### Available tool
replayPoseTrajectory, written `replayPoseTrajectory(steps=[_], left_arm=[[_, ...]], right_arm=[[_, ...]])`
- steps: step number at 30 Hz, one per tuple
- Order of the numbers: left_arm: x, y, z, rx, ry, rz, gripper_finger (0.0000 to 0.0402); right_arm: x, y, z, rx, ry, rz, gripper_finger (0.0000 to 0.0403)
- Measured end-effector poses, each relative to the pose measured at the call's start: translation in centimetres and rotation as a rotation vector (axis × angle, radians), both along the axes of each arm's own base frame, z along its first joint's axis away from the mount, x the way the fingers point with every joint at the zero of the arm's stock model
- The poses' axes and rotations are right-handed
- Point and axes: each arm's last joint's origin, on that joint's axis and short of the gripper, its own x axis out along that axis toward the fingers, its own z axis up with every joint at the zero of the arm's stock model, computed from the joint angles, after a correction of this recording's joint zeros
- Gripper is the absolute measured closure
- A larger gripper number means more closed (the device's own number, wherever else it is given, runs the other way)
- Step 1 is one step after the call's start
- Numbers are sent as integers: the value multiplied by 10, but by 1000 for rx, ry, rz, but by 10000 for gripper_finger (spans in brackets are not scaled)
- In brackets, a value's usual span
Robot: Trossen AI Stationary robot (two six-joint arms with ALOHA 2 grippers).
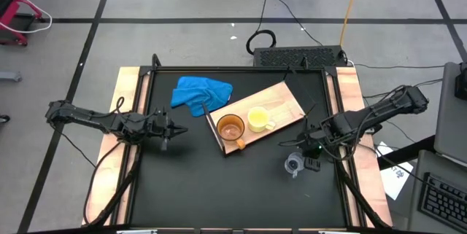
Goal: Stack small to large cups/mugs on shelf
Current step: Put the transparent mug on the shelf
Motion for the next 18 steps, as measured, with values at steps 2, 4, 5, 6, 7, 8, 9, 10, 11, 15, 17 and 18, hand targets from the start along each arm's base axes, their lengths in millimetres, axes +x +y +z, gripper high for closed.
replayPoseTrajectory(steps=[2, 4, 5, 6, 7, 8, 9, 10, 11, 15, 17, 18], left_arm=[[0, 0, 0, -1, 0, 0, 387], [0, 0, 0, -1, 0, 0, 387], [0, 0, 0, -1, 0, 0, 387], [0, 0, 0, -1, 0, 0, 387], [0, 0, 0, -1, 0, 0, 387], [0, 0, 0, -1, 0, 0, 387], [0, 0, 0, -1, 0, 0, 387], [0, 0, 0, -1, 1, 0, 387], [0, 0, 0, 0, 1, 0, 387], [0, 0, -1, 1, 8, 0, 387], [0, 0, -1, 1, 12, 0, 387], [0, 0, -1, 2, 14, 0, 387]], right_arm=[[1, 0, 0, 0, -8, 5, 403], [2, 1, 1, 4, -26, 11, 403], [3, 1, 1, 7, -36, 12, 403], [4, 1, 1, 9, -43, 13, 403], [4, 1, 1, 11, -46, 14, 402], [4, 2, 1, 11, -48, 14, 400], [4, 2, 1, 12, -49, 14, 398], [4, 2, 1, 12, -50, 15, 395], [4, 2, 1, 12, -50, 15, 391], [5, 2, 1, 6, -56, 41, 364], [5, 2, 1, 5, -58, 43, 347], [5, 2, 1, 5, -58, 43, 339]])
